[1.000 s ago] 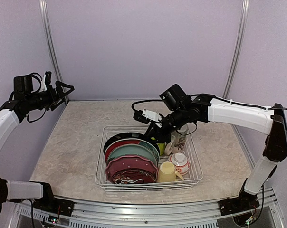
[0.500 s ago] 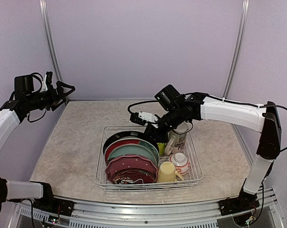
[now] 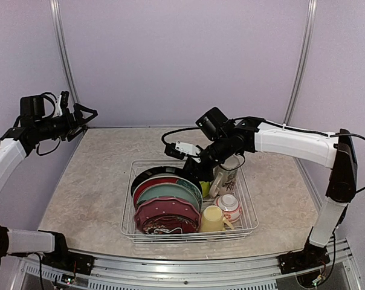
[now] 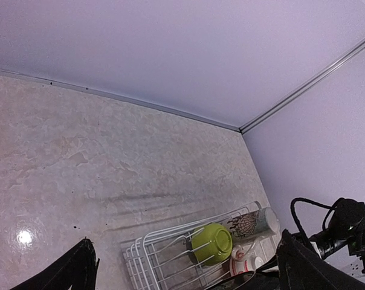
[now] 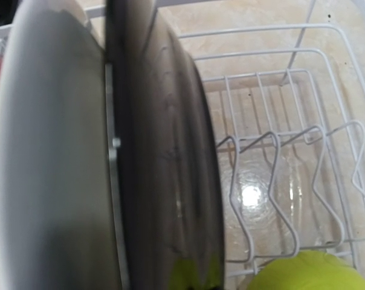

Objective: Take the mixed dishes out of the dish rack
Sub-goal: Grab the plate from the dish rack.

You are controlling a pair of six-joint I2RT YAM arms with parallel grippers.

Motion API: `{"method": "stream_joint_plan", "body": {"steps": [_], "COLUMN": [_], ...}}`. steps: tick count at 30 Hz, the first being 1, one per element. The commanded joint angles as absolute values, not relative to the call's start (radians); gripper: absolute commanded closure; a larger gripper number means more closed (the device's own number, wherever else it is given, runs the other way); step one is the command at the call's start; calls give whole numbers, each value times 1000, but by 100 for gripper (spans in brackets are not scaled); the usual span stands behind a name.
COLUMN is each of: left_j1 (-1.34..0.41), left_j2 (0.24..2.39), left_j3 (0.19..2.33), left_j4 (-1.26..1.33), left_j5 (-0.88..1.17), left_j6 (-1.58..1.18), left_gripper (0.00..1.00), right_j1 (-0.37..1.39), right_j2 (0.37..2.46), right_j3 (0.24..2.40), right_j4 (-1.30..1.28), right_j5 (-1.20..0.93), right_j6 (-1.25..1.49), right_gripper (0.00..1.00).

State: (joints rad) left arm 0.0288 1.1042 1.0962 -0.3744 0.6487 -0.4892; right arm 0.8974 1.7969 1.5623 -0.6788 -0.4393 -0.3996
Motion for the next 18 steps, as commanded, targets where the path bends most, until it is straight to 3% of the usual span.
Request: {"method": "stream_joint_plan", "body": {"steps": [1, 18], "left_j1": [22, 22], "left_j2": [1118, 1129], "left_j3": [1092, 1095], "left_j4": [-382, -388], "left_j5": [652, 650], "left_j6": [-477, -477], "left_gripper": [1, 1], "right_j1": [920, 921], "right_j2": [1743, 1602], "right_j3": [1586, 1613], "right_j4": [-663, -591], "right_j5": [-489, -383], "right_j6": [-433, -392], "right_gripper": [100, 100]}}
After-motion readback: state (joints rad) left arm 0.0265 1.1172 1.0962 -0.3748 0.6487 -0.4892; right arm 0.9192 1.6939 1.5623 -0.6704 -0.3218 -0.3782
